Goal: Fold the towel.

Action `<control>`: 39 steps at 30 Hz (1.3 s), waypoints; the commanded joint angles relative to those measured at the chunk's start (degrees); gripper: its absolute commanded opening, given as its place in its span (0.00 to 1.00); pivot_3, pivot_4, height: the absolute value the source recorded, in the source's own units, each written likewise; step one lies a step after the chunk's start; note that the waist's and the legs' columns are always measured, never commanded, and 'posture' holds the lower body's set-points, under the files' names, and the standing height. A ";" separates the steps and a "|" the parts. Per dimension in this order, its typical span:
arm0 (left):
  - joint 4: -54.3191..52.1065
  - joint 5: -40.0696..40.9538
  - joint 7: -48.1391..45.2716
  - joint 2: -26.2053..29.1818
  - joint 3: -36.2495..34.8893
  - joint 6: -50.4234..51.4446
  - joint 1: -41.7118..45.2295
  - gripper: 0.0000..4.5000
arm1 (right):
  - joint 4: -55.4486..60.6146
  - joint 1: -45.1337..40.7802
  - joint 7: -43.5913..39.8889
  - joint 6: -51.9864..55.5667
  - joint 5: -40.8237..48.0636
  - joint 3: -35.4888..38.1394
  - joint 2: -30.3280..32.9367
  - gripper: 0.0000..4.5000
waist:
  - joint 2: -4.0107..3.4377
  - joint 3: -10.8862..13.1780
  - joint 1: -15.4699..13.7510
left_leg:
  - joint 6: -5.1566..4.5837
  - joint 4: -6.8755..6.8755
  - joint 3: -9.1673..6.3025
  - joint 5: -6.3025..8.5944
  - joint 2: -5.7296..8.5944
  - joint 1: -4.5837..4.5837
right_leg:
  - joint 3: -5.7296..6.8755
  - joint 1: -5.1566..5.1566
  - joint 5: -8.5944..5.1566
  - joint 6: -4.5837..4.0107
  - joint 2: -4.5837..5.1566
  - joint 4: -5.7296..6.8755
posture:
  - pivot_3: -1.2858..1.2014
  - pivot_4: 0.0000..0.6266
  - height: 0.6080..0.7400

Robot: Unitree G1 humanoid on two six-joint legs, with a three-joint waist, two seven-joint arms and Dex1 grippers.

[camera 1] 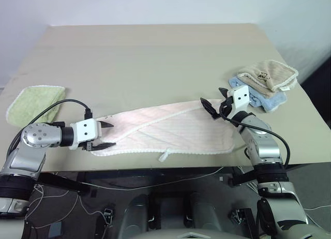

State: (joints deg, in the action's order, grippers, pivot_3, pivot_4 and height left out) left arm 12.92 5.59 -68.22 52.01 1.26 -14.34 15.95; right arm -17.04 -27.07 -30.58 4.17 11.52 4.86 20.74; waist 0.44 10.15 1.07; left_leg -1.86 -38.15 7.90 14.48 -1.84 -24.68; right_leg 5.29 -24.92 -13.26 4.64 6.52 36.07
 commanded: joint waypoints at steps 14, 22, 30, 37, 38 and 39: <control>-1.42 4.80 -1.39 1.77 -3.10 0.81 -1.55 0.00 | 1.24 -1.34 -0.25 -2.32 -0.29 0.19 0.00 1.00 | 0.00 0.00 0.01 | 0.00 0.00 0.00 0.00 0.00 0.00 | 0.00 0.00 0.00 0.00 0.00 0.00 | 0.52 0.24 1.00; -3.82 11.71 -0.60 0.35 -6.86 6.41 -2.42 0.00 | 1.81 -1.67 -2.75 -6.44 -6.82 -2.22 7.28 1.00 | -0.02 0.01 -0.10 | -0.01 -0.01 0.00 0.00 0.02 0.00 | 0.00 0.00 -0.01 0.01 0.02 0.00 | 0.52 0.24 1.00; -5.97 15.48 1.07 -1.79 -9.72 11.08 -2.15 0.00 | -5.28 -4.89 -9.44 -17.11 -16.87 -7.67 21.02 1.00 | -0.05 0.04 -0.02 | -0.01 -0.02 0.01 0.00 0.02 0.00 | -0.01 0.01 -0.03 0.05 0.01 0.00 | 0.52 0.24 1.00; -6.19 14.32 1.80 -2.33 -9.33 11.03 -2.61 0.00 | -19.09 -10.89 -8.49 -27.69 -25.55 -13.04 24.95 1.00 | -0.05 0.05 0.10 | -0.01 -0.01 0.07 0.00 0.02 0.09 | -0.04 0.06 -0.05 0.08 0.01 0.00 | 0.52 0.24 1.00; -6.33 14.31 1.89 -2.38 -9.31 11.09 -2.69 0.00 | -20.77 -11.78 -8.16 -28.88 -26.49 -13.64 25.04 1.00 | -0.06 0.05 0.11 | -0.01 -0.01 0.07 0.00 0.02 0.09 | -0.04 0.06 -0.05 0.08 0.01 0.00 | 0.52 0.24 1.00; -6.46 14.34 1.95 -2.42 -9.31 11.15 -2.75 0.00 | -22.20 -12.58 -7.72 -29.93 -27.38 -14.19 25.08 1.00 | -0.06 0.05 0.14 | -0.01 -0.01 0.08 -0.01 0.02 0.10 | -0.05 0.06 -0.05 0.08 0.01 0.00 | 0.52 0.24 1.00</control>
State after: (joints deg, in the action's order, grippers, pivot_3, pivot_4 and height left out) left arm 8.18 19.74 -66.52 49.42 -6.55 -3.05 13.24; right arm -37.99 -37.50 -39.48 -23.30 -14.47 -9.22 44.31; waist 0.39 10.20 1.20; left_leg -1.87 -38.16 7.98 14.47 -1.82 -24.57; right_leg 5.24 -24.86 -13.31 4.73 6.53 36.08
